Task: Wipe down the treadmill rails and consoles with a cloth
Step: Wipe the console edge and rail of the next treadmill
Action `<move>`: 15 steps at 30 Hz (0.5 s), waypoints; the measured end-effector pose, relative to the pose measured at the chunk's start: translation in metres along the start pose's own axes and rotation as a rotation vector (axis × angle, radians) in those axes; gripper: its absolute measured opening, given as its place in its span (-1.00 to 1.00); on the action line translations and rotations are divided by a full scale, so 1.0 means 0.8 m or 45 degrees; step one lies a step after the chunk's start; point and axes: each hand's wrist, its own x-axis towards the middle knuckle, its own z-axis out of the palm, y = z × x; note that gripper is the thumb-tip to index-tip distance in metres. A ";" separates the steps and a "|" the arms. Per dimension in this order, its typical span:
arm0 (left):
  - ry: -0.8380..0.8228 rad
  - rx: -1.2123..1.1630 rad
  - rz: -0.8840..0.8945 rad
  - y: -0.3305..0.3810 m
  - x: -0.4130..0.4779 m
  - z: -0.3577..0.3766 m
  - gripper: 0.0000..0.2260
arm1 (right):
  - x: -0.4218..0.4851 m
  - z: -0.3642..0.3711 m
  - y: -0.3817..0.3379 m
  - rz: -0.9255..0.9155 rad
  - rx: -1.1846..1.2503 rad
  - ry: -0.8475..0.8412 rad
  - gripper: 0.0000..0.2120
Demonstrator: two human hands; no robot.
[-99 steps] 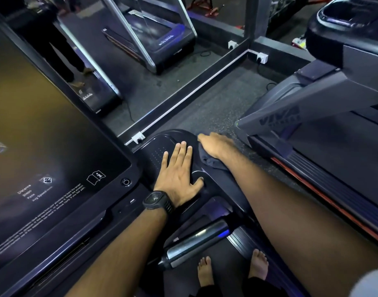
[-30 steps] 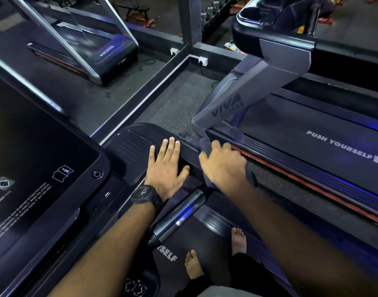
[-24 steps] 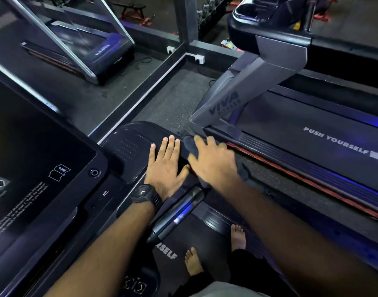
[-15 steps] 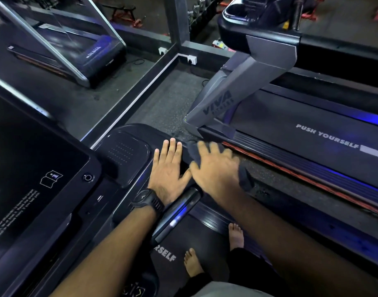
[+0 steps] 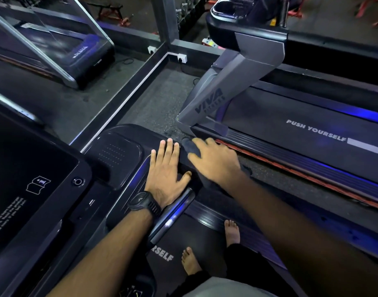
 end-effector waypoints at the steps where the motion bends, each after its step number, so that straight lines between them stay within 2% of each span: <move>1: -0.001 0.009 0.002 0.001 0.000 0.000 -0.16 | 0.013 -0.005 0.006 0.094 0.084 -0.097 -0.52; 3: -0.001 0.006 0.006 0.004 -0.001 0.000 -0.15 | 0.017 -0.010 0.013 0.282 0.170 -0.178 -0.51; 4: -0.004 -0.004 0.007 0.005 -0.002 -0.001 -0.15 | 0.008 -0.006 0.011 0.313 0.115 -0.128 -0.50; 6: -0.024 -0.001 0.017 0.008 -0.003 -0.003 -0.14 | -0.023 0.005 -0.002 0.208 -0.087 0.068 -0.46; 8: -0.030 0.016 0.029 0.010 -0.003 -0.003 -0.14 | -0.040 0.015 -0.010 0.045 -0.195 0.122 -0.43; 10: -0.029 0.015 0.028 0.009 -0.003 -0.003 -0.12 | -0.026 0.012 -0.008 -0.031 -0.158 0.152 -0.47; 14: -0.026 0.030 0.036 0.010 -0.006 -0.001 -0.12 | 0.004 -0.005 0.011 0.302 0.137 -0.073 -0.50; 15: -0.031 0.038 0.040 0.010 -0.006 0.000 -0.13 | -0.002 -0.003 0.012 0.358 0.095 -0.068 -0.49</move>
